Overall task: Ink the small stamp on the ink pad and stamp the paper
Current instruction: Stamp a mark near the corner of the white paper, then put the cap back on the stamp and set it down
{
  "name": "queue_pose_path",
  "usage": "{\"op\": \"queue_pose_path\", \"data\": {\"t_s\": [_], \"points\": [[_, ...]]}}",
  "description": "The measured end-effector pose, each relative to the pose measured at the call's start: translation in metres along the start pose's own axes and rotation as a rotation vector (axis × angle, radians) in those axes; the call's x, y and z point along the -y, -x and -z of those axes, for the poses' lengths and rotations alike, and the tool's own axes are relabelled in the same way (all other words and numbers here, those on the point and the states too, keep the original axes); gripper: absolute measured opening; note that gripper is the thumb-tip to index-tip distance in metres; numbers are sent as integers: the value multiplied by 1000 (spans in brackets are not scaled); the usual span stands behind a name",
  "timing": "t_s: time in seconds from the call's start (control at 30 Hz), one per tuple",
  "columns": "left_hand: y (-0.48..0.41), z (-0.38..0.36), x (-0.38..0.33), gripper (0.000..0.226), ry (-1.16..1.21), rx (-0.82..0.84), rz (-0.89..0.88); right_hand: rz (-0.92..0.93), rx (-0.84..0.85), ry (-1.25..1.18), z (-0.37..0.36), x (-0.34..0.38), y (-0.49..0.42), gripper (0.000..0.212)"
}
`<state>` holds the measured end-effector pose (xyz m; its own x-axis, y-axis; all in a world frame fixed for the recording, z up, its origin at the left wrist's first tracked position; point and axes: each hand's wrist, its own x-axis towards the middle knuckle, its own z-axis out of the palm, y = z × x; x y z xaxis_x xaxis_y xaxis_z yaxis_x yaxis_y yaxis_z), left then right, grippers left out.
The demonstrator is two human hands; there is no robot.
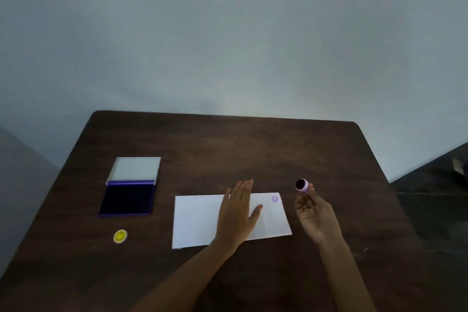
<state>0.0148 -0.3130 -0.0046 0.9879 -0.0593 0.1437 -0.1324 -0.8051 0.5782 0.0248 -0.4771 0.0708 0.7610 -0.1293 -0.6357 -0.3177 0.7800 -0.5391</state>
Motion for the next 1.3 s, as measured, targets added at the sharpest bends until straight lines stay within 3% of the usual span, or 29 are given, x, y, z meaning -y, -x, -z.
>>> {"op": "queue_pose_path", "data": {"t_s": [0.2, 0.37, 0.6, 0.8, 0.93, 1.03, 1.17, 1.23, 1.3], "points": [[22, 75, 61, 35, 67, -117, 116, -57, 203, 127, -41, -57, 23, 12], [63, 125, 119, 26, -8, -154, 188, -241, 294, 96, -78, -122, 41, 15], [108, 154, 177, 39, -70, -79, 301, -238, 269, 338, -109, -203, 52, 10], [121, 156, 197, 49, -64, 75, 293, -278, 262, 394, -120, -242, 56, 16], [121, 155, 204, 40, -51, 118, 270, -283, 243, 483, -123, -257, 56, 15], [118, 156, 208, 31, 7, 131, 303, -312, 234, 455, -123, -264, 57, 29], [111, 169, 207, 13, 377, -63, 630, -289, 223, 515, -124, -271, 59, 28], [109, 178, 204, 6, 846, -97, 896, -265, 234, 561, -126, -273, 61, 23], [108, 187, 200, 13, 1299, -45, 1063, -234, 258, 598, -129, -274, 63, 18]]}}
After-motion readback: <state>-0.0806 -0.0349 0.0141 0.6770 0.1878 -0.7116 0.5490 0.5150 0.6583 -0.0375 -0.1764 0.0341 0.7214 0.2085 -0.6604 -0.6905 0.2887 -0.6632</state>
